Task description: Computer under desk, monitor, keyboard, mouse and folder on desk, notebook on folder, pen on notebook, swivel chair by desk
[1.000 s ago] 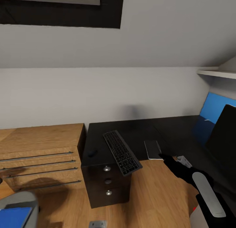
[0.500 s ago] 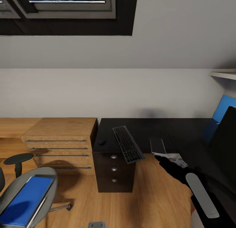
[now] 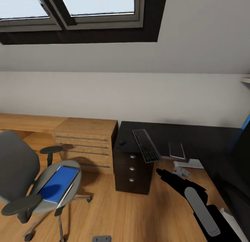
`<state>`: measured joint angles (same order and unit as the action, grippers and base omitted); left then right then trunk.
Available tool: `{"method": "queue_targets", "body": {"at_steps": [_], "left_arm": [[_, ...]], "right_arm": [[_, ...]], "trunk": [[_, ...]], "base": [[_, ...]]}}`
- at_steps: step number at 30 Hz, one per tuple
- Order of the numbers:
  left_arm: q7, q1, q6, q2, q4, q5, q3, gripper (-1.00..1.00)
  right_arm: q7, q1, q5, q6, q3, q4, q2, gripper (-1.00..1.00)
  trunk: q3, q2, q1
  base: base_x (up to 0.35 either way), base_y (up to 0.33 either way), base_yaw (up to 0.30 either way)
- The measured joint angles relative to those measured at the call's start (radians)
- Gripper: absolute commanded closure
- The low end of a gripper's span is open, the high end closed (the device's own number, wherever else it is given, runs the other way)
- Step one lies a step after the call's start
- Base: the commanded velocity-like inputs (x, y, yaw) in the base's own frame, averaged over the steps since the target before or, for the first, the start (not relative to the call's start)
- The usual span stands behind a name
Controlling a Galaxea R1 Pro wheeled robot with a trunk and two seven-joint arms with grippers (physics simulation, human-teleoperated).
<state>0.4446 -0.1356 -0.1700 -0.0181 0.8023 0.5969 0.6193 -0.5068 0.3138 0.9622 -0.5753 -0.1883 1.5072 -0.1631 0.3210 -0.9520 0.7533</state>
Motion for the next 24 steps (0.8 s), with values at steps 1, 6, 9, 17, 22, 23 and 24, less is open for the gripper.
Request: {"method": "queue_targets", "body": {"at_steps": [1, 6, 9, 17, 22, 23, 24], "left_arm": [[0.0, 0.0, 0.01, 0.0, 0.0, 0.0, 0.0, -1.0], [0.0, 0.0, 0.076, 0.006, 0.0, 0.002, 0.0, -1.0], [0.0, 0.0, 0.092, 0.009, -0.001, 0.004, 0.0, -1.0], [-0.004, 0.0, 0.093, 0.011, -0.071, 0.006, -0.005, -1.0], [-0.007, 0.0, 0.089, 0.012, -0.083, 0.006, -0.042, -1.0], [-0.007, 0.0, 0.086, 0.012, -0.091, 0.007, -0.064, -1.0], [-0.007, 0.0, 0.083, 0.012, -0.097, 0.007, -0.078, -1.0]], "right_arm": [[0.0, 0.0, -0.002, 0.0, -0.003, 0.0, 0.0, -1.0], [0.0, 0.0, -0.008, 0.0, -0.007, 0.001, 0.0, -1.0], [-0.001, 0.0, -0.009, 0.0, -0.005, 0.004, 0.0, -1.0], [-0.001, 0.0, -0.008, 0.0, 0.003, 0.005, -0.001, -1.0], [0.0, 0.0, -0.007, 0.0, 0.003, 0.005, -0.002, -1.0], [0.0, 0.0, -0.007, -0.001, 0.003, 0.005, -0.002, -1.0], [-0.001, 0.0, -0.007, -0.001, 0.003, 0.005, -0.003, -1.0]], "trunk": [[-0.003, 0.007, -0.004], [-0.018, 0.042, -0.023], [-0.028, 0.063, -0.035], [-0.053, 0.119, -0.065], [-0.069, 0.154, -0.085], [-0.072, 0.161, -0.089], [-0.075, 0.168, -0.093]], "base": [[-0.341, 0.0, 0.052], [-0.341, 0.0, 0.023], [-0.341, 0.0, 0.005], [-0.339, 0.0, 0.001], [-0.202, 0.0, 0.0], [-0.082, 0.0, 0.0], [-0.042, 0.0, 0.0]]}}
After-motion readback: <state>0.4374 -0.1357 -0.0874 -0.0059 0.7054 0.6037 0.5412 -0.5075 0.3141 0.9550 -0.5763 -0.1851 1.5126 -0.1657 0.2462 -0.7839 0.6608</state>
